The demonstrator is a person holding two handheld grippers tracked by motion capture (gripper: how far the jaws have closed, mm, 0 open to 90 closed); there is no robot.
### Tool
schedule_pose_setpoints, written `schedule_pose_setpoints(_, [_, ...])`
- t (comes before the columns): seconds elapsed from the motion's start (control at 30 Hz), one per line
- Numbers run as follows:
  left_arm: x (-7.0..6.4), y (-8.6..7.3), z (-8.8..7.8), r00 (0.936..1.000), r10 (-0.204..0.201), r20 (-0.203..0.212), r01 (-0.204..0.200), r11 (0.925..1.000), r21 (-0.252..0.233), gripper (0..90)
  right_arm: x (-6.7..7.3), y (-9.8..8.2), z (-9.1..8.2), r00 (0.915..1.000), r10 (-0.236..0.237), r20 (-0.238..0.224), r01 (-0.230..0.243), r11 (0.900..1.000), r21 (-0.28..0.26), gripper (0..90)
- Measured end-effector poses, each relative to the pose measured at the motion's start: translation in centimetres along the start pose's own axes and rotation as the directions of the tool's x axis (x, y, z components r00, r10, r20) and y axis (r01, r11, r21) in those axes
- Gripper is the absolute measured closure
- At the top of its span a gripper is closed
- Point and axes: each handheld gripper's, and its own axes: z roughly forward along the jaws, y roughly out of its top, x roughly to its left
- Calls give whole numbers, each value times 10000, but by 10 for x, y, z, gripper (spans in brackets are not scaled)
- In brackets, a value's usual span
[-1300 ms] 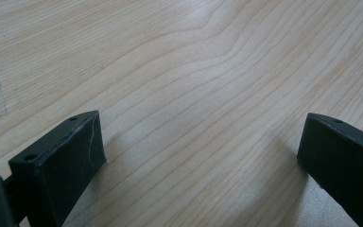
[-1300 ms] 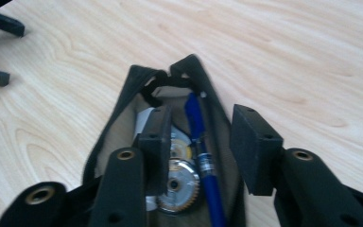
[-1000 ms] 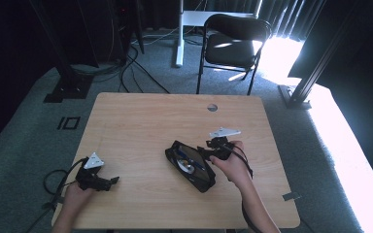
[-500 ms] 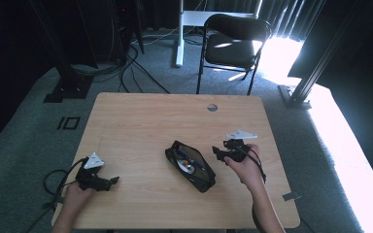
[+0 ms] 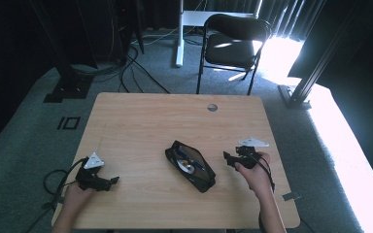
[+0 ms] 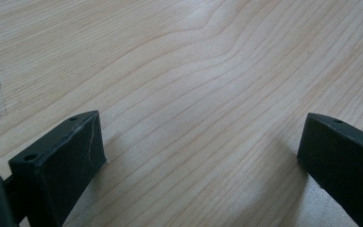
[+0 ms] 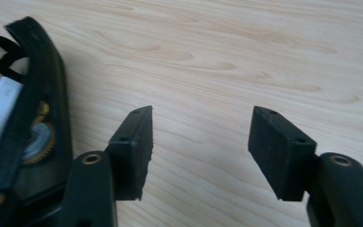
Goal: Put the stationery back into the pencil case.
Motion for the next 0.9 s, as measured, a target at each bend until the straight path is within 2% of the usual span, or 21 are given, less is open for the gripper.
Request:
schedule_pose_setpoints(0.2, [0, 0, 0, 10000, -1, 1, 1, 10000, -2, 16, -13, -21, 0, 9981, 508, 359, -508, 9987, 4, 350])
schedule_pose_setpoints(0.6, [0, 0, 0, 10000, -3, 1, 3, 10000, -6, 16, -29, -45, -2, 9913, 919, 943, -938, 9955, 161, 307])
schedule_pose_setpoints(0.9, [0, 0, 0, 10000, -3, -3, 3, 10000, -17, 16, -41, -67, -3, 9783, 1305, 1612, -1356, 9905, 212, 165])
